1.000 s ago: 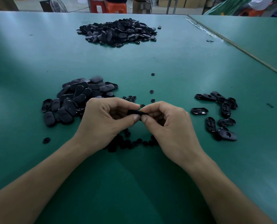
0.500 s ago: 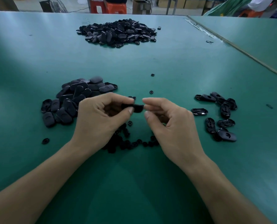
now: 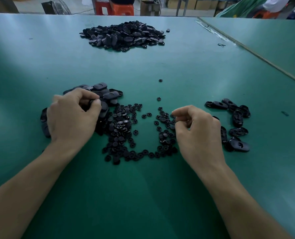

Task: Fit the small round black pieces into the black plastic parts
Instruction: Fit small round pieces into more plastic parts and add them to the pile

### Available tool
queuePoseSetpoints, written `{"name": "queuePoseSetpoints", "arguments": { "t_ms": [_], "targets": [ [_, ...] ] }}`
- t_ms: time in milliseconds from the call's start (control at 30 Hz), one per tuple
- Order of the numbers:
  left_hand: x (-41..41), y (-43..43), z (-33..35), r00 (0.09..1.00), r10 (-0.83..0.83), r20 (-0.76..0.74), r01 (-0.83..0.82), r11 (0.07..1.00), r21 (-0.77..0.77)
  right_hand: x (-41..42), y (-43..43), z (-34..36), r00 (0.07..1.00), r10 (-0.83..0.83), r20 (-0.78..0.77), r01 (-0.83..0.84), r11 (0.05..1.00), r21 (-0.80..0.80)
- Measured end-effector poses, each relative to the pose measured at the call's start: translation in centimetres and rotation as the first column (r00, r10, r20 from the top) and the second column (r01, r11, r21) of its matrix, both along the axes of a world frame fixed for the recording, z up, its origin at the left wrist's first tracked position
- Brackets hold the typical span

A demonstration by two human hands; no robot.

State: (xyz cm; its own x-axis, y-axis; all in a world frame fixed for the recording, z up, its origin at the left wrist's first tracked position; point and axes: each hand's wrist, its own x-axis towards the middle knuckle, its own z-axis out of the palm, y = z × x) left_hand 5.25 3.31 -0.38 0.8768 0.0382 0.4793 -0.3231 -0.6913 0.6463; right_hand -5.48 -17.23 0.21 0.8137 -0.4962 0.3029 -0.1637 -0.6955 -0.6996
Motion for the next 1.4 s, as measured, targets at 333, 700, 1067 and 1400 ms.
{"name": "queuePoseSetpoints", "arguments": {
  "t_ms": [333, 700, 1067, 1400],
  "targets": [
    [0.4, 0.0, -0.5, 0.995, 0.047, 0.083, -0.056, 0.992, 0.117, -0.2, -0.5, 0.1, 0.989, -0.074, -0.128, 0.051, 0.983, -0.175],
    [-1.1, -0.9, -1.0, 0.855, -0.399, 0.33, 0.326, 0.91, 0.255, -0.4, -1.6, 0.1, 0.917, -0.167, -0.361, 0.049, 0.948, -0.316],
    [-0.8, -0.7, -1.2, 0.874, -0.396, 0.283, 0.348, 0.915, 0.207, -0.3, -2.5, -0.3, 0.972, -0.114, -0.205, 0.058, 0.964, -0.26],
    [-1.3, -1.0, -0.8, 0.886, -0.381, 0.265, 0.357, 0.924, 0.134, 0.0, -2.1, 0.4, 0.978, -0.07, 0.198, 0.109, 0.975, -0.193]
  ]
}}
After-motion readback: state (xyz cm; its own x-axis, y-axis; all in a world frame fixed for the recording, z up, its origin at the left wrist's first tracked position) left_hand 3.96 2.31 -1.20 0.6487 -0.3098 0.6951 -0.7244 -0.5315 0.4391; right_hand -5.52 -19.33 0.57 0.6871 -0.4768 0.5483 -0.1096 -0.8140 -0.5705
